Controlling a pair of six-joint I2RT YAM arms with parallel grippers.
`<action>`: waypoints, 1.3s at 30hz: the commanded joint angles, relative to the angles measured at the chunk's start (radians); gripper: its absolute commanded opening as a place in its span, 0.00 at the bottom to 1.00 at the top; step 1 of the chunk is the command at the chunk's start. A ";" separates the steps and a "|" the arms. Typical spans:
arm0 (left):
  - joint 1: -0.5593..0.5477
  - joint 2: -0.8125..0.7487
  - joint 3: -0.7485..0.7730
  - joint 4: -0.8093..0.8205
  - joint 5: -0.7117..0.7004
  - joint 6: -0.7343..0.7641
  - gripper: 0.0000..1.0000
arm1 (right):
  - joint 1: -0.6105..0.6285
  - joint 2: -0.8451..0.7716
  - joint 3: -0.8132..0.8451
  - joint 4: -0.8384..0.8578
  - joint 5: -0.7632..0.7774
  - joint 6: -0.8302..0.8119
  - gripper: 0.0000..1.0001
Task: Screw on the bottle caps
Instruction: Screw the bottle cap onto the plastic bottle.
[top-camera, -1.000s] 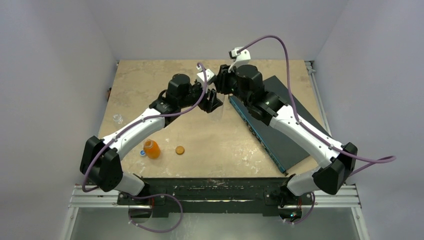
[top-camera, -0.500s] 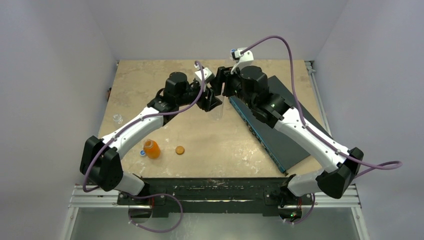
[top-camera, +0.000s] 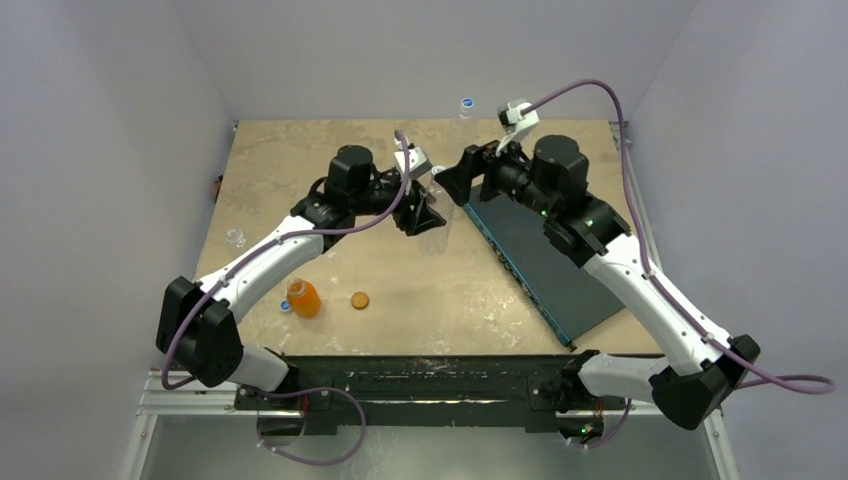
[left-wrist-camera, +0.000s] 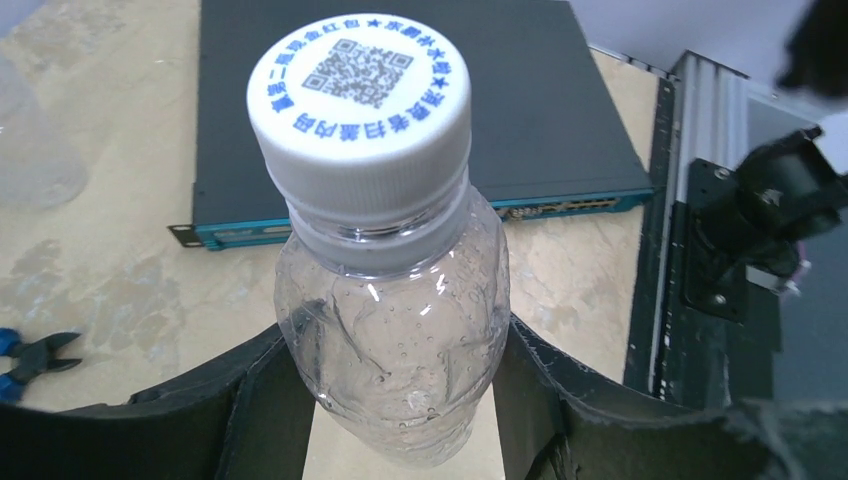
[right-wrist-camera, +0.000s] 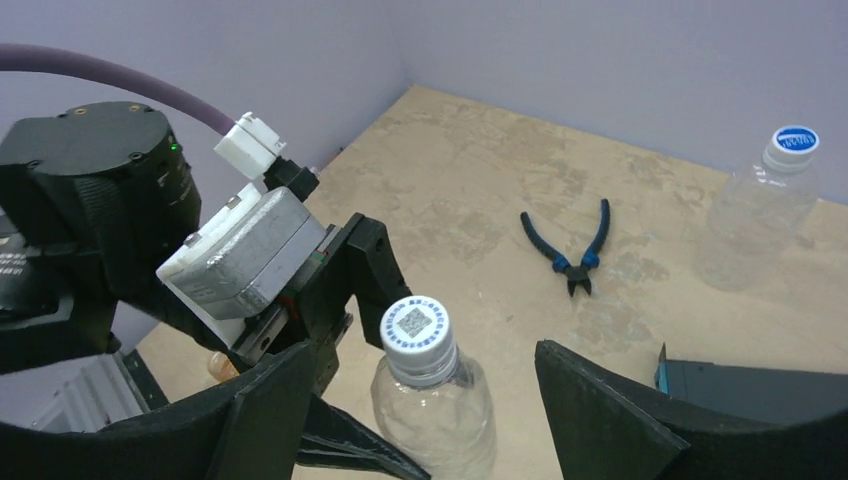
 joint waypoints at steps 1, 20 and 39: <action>0.013 -0.073 -0.010 -0.034 0.201 0.047 0.00 | -0.068 -0.070 -0.042 0.091 -0.336 -0.084 0.83; 0.017 -0.210 -0.100 -0.119 0.434 0.057 0.00 | -0.207 -0.036 -0.230 0.607 -1.082 0.197 0.85; 0.016 -0.209 -0.099 -0.112 0.437 0.054 0.00 | -0.202 0.076 -0.287 1.032 -1.101 0.494 0.85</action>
